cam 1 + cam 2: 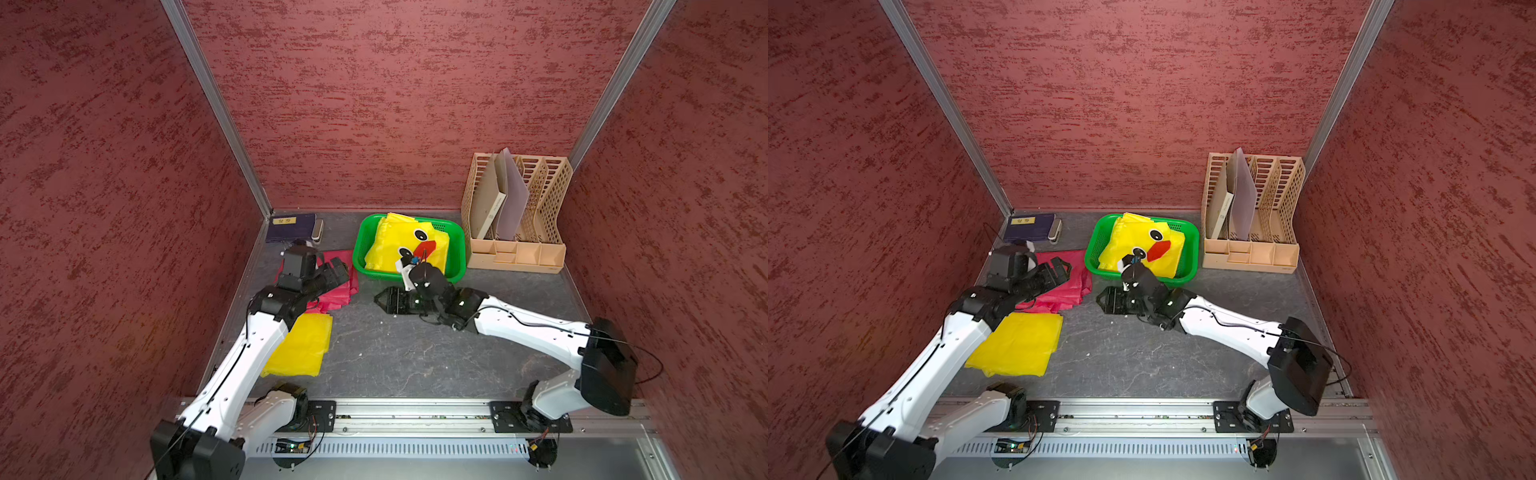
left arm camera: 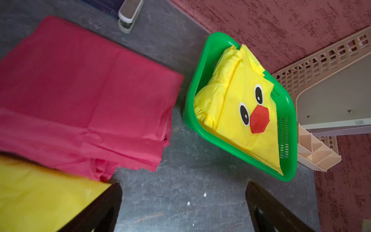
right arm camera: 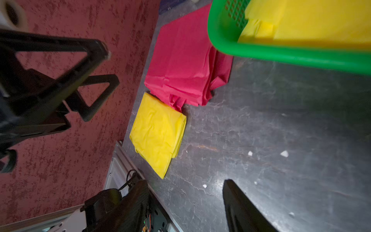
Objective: Put the folded raincoat in the basket
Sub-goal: Move the raincoat to the center of the board.
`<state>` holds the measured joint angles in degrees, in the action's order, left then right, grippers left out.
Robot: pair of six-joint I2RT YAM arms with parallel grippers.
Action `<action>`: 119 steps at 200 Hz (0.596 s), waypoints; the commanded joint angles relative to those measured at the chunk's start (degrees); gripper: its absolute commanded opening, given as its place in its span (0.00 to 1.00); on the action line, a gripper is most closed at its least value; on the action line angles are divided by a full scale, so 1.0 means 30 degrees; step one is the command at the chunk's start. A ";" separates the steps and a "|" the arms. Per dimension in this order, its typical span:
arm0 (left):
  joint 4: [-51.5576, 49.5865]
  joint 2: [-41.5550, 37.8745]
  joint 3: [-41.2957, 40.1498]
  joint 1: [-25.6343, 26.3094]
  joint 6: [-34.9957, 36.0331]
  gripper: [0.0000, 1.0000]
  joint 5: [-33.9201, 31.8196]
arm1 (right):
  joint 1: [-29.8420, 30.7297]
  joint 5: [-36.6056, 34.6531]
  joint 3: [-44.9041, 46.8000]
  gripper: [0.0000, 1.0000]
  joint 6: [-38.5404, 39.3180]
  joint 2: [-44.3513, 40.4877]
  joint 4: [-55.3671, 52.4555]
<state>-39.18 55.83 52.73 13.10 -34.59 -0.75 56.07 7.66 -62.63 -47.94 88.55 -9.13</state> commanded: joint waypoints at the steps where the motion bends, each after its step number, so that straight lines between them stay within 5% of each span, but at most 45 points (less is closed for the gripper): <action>1: -0.2749 -0.0690 0.0102 -0.0206 -0.0776 1.00 -0.2404 | 0.1459 -0.1739 -0.0544 0.63 -0.1877 0.2211 0.1922; 29: -0.4361 -0.1184 0.0562 -0.0753 -0.0238 1.00 -0.3982 | 0.2799 -0.1469 -0.2770 0.64 -0.2389 0.5466 0.2541; 119: -0.2292 -0.2510 -0.1997 -0.3934 -0.0013 1.00 0.0833 | 0.4101 -0.2846 -0.8271 0.64 -0.3700 1.1501 -0.0229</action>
<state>-48.40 47.66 47.68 1.91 -35.16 -2.28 67.40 1.26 -82.85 -58.54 120.46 -6.57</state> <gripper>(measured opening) 0.996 0.641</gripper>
